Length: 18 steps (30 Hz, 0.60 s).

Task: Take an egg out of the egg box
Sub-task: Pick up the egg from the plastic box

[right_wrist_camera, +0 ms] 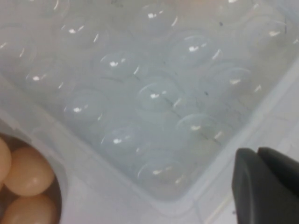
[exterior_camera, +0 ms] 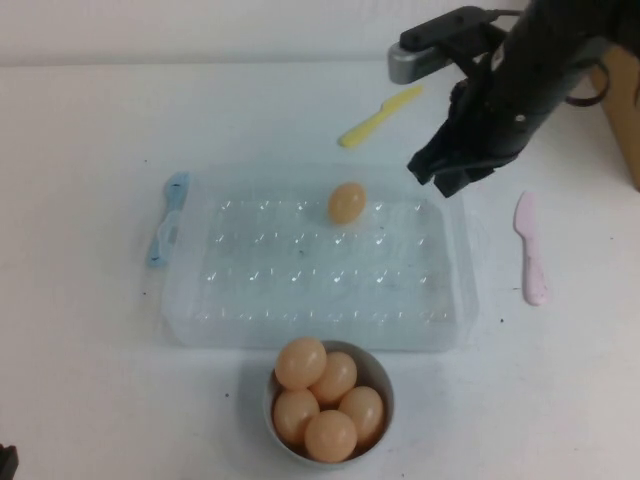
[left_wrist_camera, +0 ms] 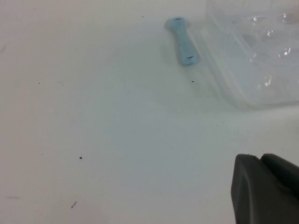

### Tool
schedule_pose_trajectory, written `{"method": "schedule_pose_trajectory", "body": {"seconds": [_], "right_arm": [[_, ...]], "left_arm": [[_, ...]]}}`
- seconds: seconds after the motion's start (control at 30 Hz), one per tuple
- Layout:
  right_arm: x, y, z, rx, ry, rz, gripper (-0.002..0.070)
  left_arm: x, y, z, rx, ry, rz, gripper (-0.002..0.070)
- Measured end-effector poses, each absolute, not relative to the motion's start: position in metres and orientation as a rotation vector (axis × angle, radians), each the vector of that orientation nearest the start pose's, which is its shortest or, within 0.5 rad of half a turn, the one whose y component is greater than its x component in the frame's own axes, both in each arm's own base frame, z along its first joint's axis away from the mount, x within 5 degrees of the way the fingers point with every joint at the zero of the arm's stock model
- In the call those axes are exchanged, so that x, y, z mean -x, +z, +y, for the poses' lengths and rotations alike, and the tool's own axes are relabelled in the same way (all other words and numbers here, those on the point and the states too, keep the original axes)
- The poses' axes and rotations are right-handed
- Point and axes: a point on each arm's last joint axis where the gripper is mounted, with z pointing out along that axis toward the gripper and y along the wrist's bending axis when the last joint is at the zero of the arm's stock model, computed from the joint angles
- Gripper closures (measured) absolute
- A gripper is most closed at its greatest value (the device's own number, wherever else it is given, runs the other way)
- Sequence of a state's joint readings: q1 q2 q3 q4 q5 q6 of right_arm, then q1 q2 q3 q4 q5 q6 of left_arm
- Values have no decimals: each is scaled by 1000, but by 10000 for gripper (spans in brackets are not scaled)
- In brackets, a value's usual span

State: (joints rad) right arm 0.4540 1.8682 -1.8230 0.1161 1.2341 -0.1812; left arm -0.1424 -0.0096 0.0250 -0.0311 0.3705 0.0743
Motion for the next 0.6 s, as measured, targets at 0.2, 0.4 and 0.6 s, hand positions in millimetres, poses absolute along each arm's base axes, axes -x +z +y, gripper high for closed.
{"method": "schedule_pose_trajectory", "body": {"seconds": [0.2, 0.4, 0.6], "right_arm": [[-388, 306, 217, 877, 234, 2636, 694], [-409, 287, 241, 870, 241, 2624, 694], [-417, 278, 253, 861, 296, 2622, 694]], "left_arm": [[-52, 172, -8, -183, -78, 1861, 678], [-52, 172, -8, -183, -78, 1861, 678], [-52, 172, -8, -183, -78, 1861, 678]]}}
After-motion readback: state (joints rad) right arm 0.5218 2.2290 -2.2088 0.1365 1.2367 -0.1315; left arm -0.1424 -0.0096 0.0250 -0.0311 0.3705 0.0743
